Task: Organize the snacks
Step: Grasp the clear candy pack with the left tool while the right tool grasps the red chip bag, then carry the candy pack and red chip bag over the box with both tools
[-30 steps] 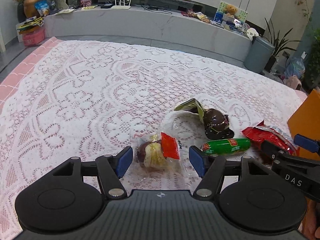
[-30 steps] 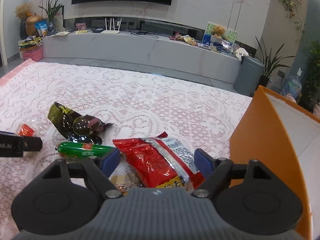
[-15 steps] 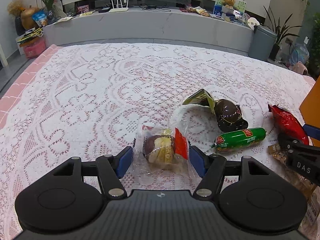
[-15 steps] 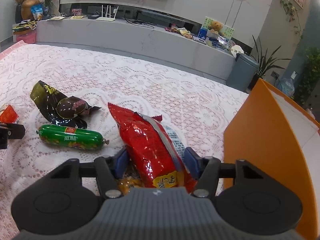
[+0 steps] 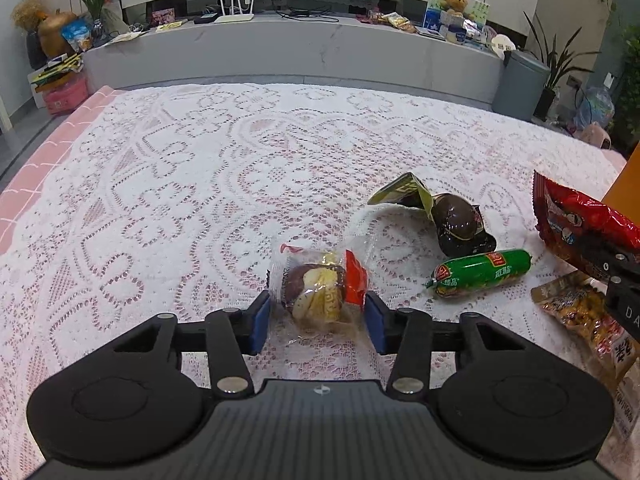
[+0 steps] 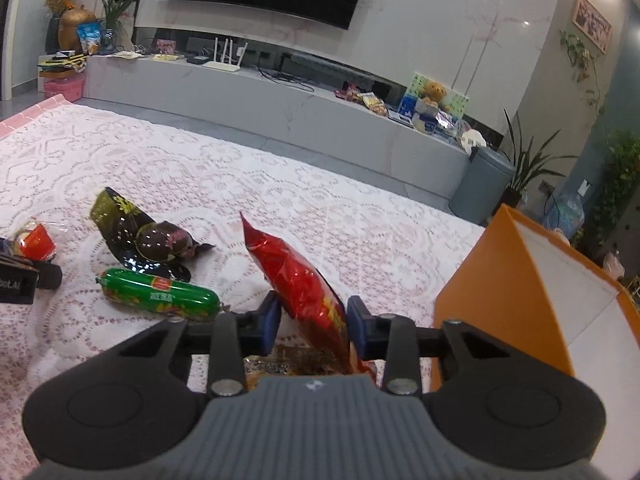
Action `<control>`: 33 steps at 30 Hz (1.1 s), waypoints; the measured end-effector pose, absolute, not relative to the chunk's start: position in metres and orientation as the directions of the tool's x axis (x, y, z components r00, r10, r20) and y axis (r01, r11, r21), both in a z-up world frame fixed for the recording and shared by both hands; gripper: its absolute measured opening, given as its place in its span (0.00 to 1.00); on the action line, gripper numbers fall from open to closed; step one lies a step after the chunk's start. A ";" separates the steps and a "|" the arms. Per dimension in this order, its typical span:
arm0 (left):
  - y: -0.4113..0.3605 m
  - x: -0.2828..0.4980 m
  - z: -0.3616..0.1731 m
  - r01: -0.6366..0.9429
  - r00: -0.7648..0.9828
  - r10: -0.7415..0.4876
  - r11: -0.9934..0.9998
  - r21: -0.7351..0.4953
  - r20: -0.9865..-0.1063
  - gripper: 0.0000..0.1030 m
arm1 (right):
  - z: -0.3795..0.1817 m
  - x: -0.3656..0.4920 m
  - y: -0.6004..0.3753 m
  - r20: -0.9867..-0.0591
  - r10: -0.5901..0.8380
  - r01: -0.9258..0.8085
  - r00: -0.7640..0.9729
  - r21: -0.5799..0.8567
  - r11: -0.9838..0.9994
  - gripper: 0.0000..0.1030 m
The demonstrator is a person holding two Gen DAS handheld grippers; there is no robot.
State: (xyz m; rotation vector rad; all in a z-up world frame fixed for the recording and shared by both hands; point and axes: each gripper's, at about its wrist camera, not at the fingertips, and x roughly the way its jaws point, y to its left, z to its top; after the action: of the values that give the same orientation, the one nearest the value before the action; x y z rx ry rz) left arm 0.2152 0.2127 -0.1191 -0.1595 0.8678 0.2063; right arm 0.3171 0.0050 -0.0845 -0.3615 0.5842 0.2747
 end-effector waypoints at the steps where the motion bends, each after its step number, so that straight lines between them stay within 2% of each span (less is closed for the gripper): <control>1: 0.213 0.214 -0.118 -0.246 0.631 0.114 0.968 -0.058 -0.767 0.51 | -0.083 0.315 0.006 -0.572 0.150 -0.350 0.806 -0.258 0.900 0.31; 10: 0.209 0.198 -0.100 -0.247 0.677 0.111 0.966 -0.082 -0.728 0.51 | -0.063 0.294 0.004 -0.506 0.194 -0.371 0.841 -0.278 0.886 0.30; 21: 0.189 0.164 -0.069 -0.219 0.722 -0.013 0.944 -0.247 -0.692 0.51 | -0.030 0.251 -0.010 -0.474 0.268 -0.421 0.839 -0.254 0.871 0.26; 33: 0.124 0.141 -0.038 -0.090 0.727 -0.136 0.953 -0.290 -0.673 0.51 | 0.015 0.205 -0.067 -0.476 0.333 -0.447 0.814 -0.147 0.882 0.23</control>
State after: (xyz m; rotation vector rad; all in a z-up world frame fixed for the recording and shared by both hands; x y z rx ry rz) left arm 0.1415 0.1241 -0.0377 -0.3154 0.7601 -0.0256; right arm 0.2050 -0.0673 0.0154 -0.2591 0.4573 0.4214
